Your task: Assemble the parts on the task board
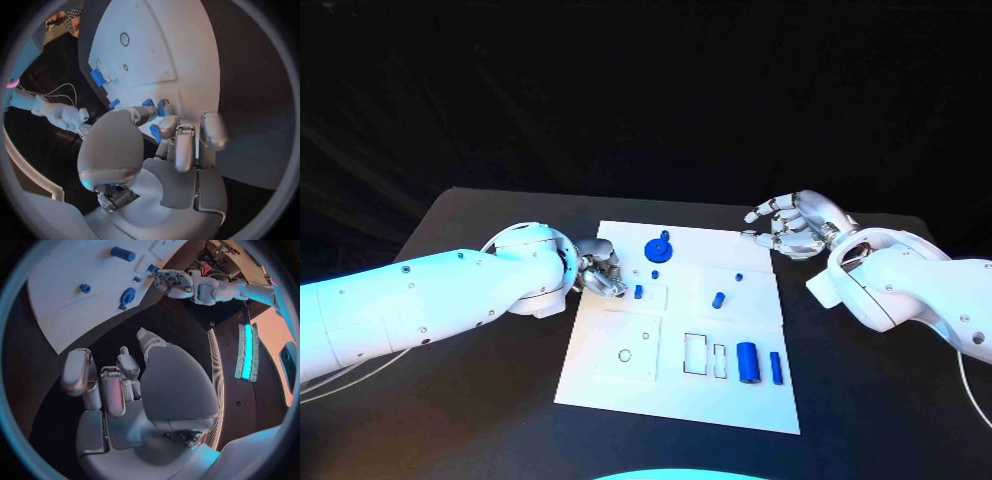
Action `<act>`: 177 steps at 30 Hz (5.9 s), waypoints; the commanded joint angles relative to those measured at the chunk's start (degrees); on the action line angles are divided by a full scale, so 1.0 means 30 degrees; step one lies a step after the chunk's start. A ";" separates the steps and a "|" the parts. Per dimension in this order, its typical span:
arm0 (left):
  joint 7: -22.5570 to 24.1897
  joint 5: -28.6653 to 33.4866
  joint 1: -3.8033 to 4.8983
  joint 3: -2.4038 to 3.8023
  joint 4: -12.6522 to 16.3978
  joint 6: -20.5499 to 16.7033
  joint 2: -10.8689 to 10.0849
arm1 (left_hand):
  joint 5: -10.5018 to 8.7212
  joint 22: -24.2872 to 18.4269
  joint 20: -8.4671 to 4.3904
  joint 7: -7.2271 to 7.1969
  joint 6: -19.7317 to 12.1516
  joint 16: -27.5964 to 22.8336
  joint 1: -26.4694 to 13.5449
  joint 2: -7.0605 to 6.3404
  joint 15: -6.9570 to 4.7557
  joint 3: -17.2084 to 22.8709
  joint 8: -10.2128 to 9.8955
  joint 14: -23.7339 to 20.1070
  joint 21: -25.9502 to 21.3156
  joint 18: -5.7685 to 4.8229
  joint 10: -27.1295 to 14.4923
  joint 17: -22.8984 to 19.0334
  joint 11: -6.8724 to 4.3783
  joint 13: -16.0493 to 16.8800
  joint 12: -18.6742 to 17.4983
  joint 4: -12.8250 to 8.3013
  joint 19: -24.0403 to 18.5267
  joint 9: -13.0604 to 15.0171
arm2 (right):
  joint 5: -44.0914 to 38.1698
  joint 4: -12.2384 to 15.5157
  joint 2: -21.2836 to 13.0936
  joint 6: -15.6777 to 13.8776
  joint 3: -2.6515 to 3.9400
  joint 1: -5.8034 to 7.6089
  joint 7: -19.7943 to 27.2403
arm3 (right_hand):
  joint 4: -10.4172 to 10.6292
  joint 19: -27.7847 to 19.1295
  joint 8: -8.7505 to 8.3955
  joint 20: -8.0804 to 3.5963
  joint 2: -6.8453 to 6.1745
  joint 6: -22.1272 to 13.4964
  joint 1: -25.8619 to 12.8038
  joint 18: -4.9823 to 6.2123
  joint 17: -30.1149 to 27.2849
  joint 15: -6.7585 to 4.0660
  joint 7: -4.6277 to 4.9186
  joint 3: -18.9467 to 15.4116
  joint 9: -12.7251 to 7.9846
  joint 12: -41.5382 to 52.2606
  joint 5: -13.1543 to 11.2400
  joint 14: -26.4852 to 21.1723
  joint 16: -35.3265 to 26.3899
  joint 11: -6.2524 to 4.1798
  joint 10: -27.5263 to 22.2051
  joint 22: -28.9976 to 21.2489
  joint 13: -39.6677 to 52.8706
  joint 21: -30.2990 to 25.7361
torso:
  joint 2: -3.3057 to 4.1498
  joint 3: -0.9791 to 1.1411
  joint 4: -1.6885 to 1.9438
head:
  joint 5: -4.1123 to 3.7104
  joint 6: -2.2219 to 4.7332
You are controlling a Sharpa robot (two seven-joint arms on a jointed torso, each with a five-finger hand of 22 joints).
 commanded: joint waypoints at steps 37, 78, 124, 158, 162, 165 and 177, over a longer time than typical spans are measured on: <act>-0.0760 0.0952 -0.0047 -0.0002 -0.0095 0.0867 -0.0100 | 0.0005 0.0009 -0.0012 -0.0321 0.0448 0.0070 -0.0106 0.0219 -0.0154 0.2684 0.0031 0.1646 0.0082 -0.0249 0.0018 0.3852 -0.0001 -0.0221 -0.0103 -0.2460 0.0113 0.1904 | -0.0064 -0.0001 -0.0056 0.0363 0.0001 -0.0047 0.0093 | 0.0186 -0.0037 0.0116 0.0017 0.0165 -0.0056 0.0107 0.0135 0.2219 0.0079 -0.0001 0.0010 -0.0042 0.0067 0.0125 0.1254 -0.0082 -0.0048 0.0039 0.0024 -0.0002 -0.0122 | -0.0004 0.0005 0.0001 | 0.0002 -0.0207; -0.1337 0.1802 -0.0052 -0.0004 -0.0727 0.0739 0.0588 | -0.0099 0.0028 -0.0044 -0.0431 0.0754 0.0185 -0.1102 0.0383 -0.0200 0.2620 -0.0021 0.1748 0.0055 -0.0259 0.0359 0.4149 -0.0074 -0.0019 -0.0052 -0.2121 0.0162 0.1852 | -0.0074 0.0034 -0.0086 0.0343 0.0001 -0.0051 0.0126 | 0.0187 -0.0038 0.0128 0.0015 0.0179 -0.0059 0.0114 0.0136 0.2206 0.0077 -0.0002 0.0020 -0.0053 0.0069 0.0128 0.1251 -0.0091 -0.0050 0.0042 0.0025 -0.0005 -0.0137 | 0.0007 0.0017 -0.0011 | -0.0068 -0.0283; -0.1696 0.1553 -0.0051 -0.0004 -0.1135 0.0994 0.0555 | -0.0158 -0.0061 -0.0214 -0.0677 0.1530 0.0182 -0.3066 -0.0368 -0.0365 -0.1795 -0.0424 0.1771 -0.0166 -0.0269 0.0466 0.4217 -0.0256 0.0047 -0.0175 0.0409 0.0264 0.1568 | -0.0098 0.0115 -0.0278 0.0234 0.0001 -0.0049 0.0107 | 0.0189 -0.0057 0.0145 0.0012 0.0196 -0.0066 0.0121 0.0147 0.2170 0.0075 -0.0002 0.0036 -0.0071 0.0047 0.0126 0.1242 -0.0116 -0.0050 0.0024 0.0002 -0.0038 -0.0197 | -0.0007 0.0010 -0.0012 | -0.0140 -0.0263; -0.1859 0.1555 -0.0051 -0.0002 -0.1373 0.0839 0.0554 | -0.0189 -0.0039 -0.0193 -0.0639 0.1681 0.0173 -0.4533 -0.0388 -0.0333 -0.5770 -0.0708 0.1775 -0.0241 -0.0274 0.0438 0.4236 -0.0214 0.0109 -0.0224 0.1062 0.0321 0.1477 | -0.0108 0.0092 -0.0281 0.0208 0.0001 -0.0048 0.0113 | 0.0209 -0.0083 0.0150 0.0012 0.0195 -0.0077 0.0090 0.0158 0.2129 0.0077 0.0002 0.0027 -0.0081 0.0005 0.0122 0.1231 -0.0141 -0.0046 -0.0017 -0.0030 -0.0088 -0.0257 | -0.0008 -0.0011 -0.0002 | -0.0183 -0.0229; -0.1839 0.1567 -0.0051 0.0000 -0.1338 0.0818 0.0546 | -0.0202 -0.0051 -0.0196 -0.0646 0.1685 0.0172 -0.4622 -0.0363 -0.0336 -0.5915 -0.0719 0.1775 -0.0250 -0.0271 0.0446 0.4236 -0.0217 0.0126 -0.0217 0.1062 0.0314 0.1475 | -0.0108 0.0091 -0.0281 0.0214 0.0001 -0.0049 0.0120 | 0.0209 -0.0083 0.0150 0.0012 0.0195 -0.0077 0.0090 0.0158 0.2129 0.0077 0.0002 0.0027 -0.0081 0.0005 0.0122 0.1231 -0.0141 -0.0046 -0.0017 -0.0030 -0.0088 -0.0257 | -0.0009 -0.0006 -0.0005 | -0.0183 -0.0228; -0.1809 0.1587 -0.0052 0.0006 -0.1294 0.0769 0.0535 | -0.0204 -0.0033 -0.0196 -0.0648 0.1687 0.0167 -0.4653 -0.0351 -0.0337 -0.5960 -0.0721 0.1771 -0.0242 -0.0275 0.0448 0.4226 -0.0219 0.0130 -0.0217 0.1064 0.0326 0.1475 | -0.0108 0.0091 -0.0285 0.0216 0.0001 -0.0049 0.0125 | 0.0209 -0.0083 0.0150 0.0012 0.0195 -0.0077 0.0090 0.0158 0.2129 0.0077 0.0002 0.0027 -0.0081 0.0005 0.0122 0.1231 -0.0141 -0.0046 -0.0017 -0.0030 -0.0088 -0.0257 | -0.0002 -0.0004 -0.0006 | -0.0206 -0.0203; -0.1627 0.1733 -0.0052 0.0262 -0.1034 0.0648 0.0480 | -0.0210 -0.0058 -0.0198 -0.0652 0.1692 0.0160 -0.4717 -0.0315 -0.0340 -0.6046 -0.0727 0.1767 -0.0256 -0.0269 0.0437 0.4213 -0.0221 0.0109 -0.0230 0.1068 0.0311 0.1474 | -0.0108 0.0063 -0.0260 0.0238 0.0001 -0.0052 0.0140 | 0.0227 -0.0081 0.0159 0.0013 0.0213 -0.0085 0.0056 0.0157 0.2129 0.0079 0.0002 0.0025 -0.0094 0.0013 0.0124 0.1231 -0.0144 -0.0045 -0.0010 -0.0022 -0.0081 -0.0263 | -0.0008 -0.0002 -0.0016 | -0.0208 -0.0244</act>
